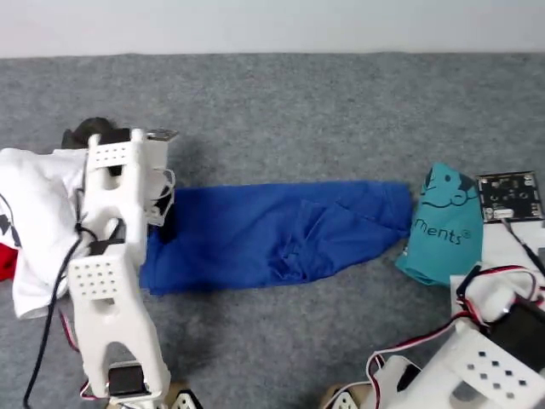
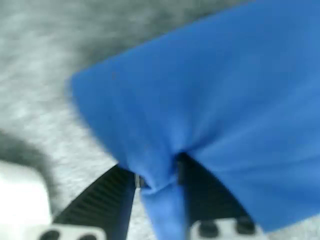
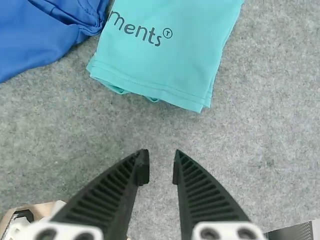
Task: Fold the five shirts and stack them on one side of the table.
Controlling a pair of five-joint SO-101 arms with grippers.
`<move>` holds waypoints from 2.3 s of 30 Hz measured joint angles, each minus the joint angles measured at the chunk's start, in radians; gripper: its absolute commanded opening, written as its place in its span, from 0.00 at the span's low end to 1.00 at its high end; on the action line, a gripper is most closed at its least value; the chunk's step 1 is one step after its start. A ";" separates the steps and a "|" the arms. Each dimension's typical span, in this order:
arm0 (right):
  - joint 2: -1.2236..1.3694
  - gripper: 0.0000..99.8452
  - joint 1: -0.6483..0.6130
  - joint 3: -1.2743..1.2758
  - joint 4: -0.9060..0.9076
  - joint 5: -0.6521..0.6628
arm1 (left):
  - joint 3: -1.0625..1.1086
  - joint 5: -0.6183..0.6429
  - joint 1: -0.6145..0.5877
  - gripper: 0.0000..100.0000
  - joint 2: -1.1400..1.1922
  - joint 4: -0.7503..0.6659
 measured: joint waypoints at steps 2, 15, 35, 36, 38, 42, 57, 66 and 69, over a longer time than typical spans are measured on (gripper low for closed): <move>0.000 0.09 0.000 0.000 0.000 0.000 | -0.029 -0.003 0.012 0.00 0.012 0.023; 0.000 0.09 0.000 0.000 0.000 0.000 | -0.037 -0.008 -0.043 0.00 -0.147 0.014; 0.000 0.09 0.000 0.000 0.000 0.000 | 0.057 0.028 0.477 0.00 -0.532 0.014; 0.000 0.09 0.000 0.000 0.000 0.000 | 0.041 0.032 0.508 0.00 -0.532 0.014; 0.000 0.09 0.000 0.000 0.000 0.000 | -0.011 0.051 0.565 0.00 -0.512 0.015; 0.000 0.09 0.000 0.000 0.000 0.000 | -0.141 0.069 0.654 0.00 -0.428 0.017; 0.000 0.09 0.000 0.028 0.000 0.000 | -0.543 0.160 0.844 0.02 -0.092 0.018; 0.000 0.09 0.000 0.112 0.000 0.000 | -0.743 0.198 0.858 0.22 0.034 0.018; 0.000 0.09 0.000 0.112 0.000 0.000 | -0.767 0.201 0.858 0.21 0.035 0.018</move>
